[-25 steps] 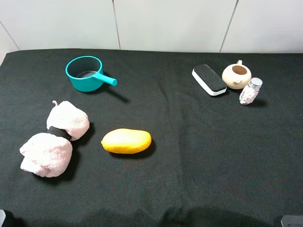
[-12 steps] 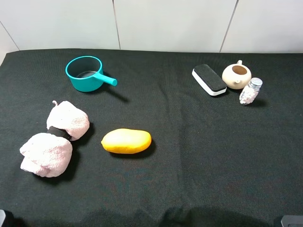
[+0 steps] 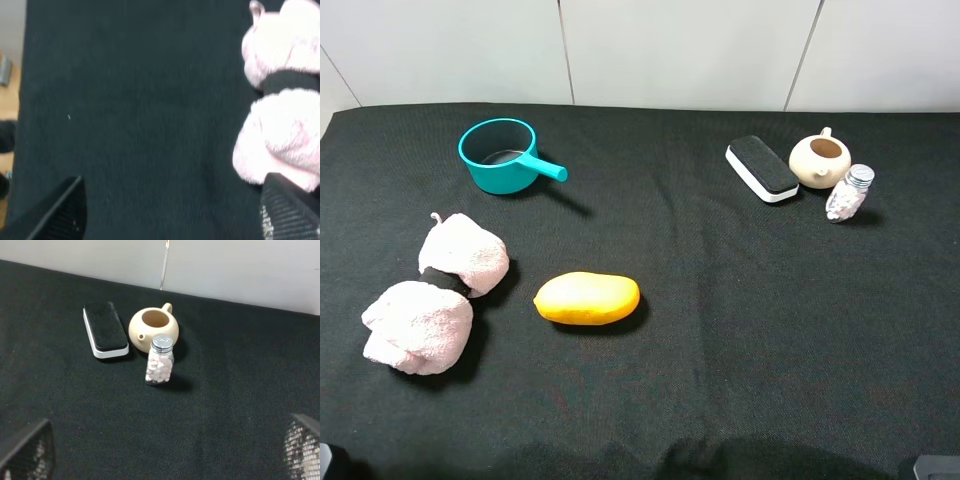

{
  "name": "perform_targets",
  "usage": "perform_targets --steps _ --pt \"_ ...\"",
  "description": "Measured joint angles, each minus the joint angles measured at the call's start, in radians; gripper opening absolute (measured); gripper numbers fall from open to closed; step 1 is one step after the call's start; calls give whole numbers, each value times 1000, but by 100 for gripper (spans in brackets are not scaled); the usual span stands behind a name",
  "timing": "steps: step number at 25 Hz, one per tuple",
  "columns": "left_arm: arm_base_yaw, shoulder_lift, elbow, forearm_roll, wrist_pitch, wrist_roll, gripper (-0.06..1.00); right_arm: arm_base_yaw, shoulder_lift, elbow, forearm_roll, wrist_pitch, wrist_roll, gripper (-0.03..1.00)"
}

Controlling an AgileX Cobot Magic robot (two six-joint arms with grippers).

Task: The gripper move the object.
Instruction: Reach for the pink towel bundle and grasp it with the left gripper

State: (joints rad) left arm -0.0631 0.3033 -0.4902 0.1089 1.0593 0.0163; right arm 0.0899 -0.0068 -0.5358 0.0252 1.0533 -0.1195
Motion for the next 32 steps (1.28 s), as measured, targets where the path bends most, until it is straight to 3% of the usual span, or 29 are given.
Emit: perform_targets --steps 7,20,27,32 --pt "0 203 -10 0 -11 -26 77 0 0 0 0 0 0 69" --pt "0 553 -79 -3 -198 -88 77 0 0 0 0 1 0 69" --pt "0 748 -103 -94 -311 -66 77 0 0 0 0 1 0 69" --pt "-66 832 -106 -122 -359 -54 77 0 0 0 0 1 0 69"
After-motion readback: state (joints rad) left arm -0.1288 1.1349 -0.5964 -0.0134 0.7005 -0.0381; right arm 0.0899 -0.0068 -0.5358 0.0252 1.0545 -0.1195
